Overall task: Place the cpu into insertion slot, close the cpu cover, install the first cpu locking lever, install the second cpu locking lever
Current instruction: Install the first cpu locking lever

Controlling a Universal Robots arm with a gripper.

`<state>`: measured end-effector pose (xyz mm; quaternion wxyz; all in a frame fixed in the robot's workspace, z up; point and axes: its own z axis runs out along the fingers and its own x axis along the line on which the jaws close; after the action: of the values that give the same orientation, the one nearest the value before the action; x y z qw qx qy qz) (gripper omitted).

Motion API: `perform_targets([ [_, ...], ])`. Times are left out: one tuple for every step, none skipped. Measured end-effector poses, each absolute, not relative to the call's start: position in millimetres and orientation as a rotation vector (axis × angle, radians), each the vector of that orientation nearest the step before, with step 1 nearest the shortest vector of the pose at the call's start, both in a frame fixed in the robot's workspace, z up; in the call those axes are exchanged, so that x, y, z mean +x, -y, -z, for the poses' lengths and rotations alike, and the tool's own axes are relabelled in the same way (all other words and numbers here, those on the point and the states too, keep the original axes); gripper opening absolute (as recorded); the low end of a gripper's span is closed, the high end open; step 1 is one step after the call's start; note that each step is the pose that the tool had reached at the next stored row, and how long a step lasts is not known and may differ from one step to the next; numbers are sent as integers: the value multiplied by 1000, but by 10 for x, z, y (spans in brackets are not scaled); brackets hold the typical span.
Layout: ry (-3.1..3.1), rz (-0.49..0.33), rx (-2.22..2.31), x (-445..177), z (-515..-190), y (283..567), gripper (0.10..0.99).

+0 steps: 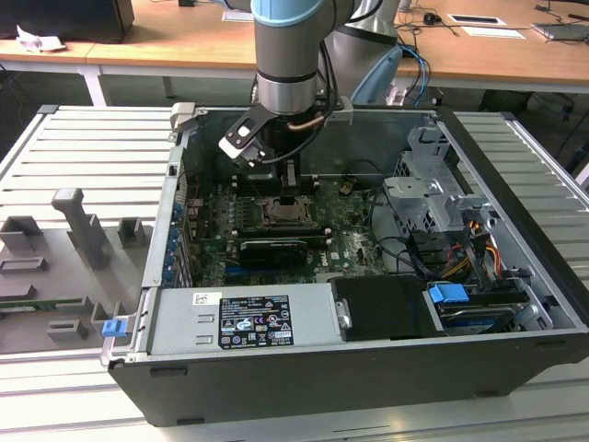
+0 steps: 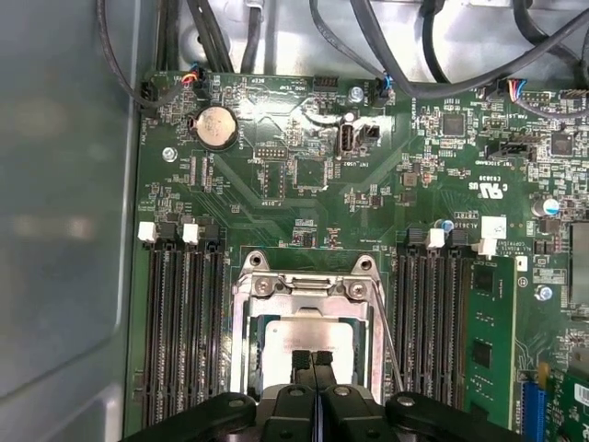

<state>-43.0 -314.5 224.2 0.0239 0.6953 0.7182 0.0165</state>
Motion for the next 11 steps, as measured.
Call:
perform_targets([
  [-2222, -51, 2152, -430, -2249, 3145, 106],
  [-2222, -51, 2152, -430, -2263, 3145, 106],
  [-2222, -51, 2152, -430, -2270, 3145, 106],
  [-2222, -51, 2152, -430, -2279, 3145, 106],
  [-2223, -51, 2152, -430, -2295, 3145, 106],
  [-2222, -51, 2152, -430, -2312, 3145, 106],
  [-2223, -51, 2152, -430, -2322, 3145, 106],
  [-2222, -51, 2152, -430, -2340, 3145, 106],
  [-2223, -51, 2152, -430, -2351, 3146, 106],
  [-2222, -51, 2152, -430, -2362, 3145, 106],
  [-2222, -51, 2152, -430, -2394, 3145, 106],
])
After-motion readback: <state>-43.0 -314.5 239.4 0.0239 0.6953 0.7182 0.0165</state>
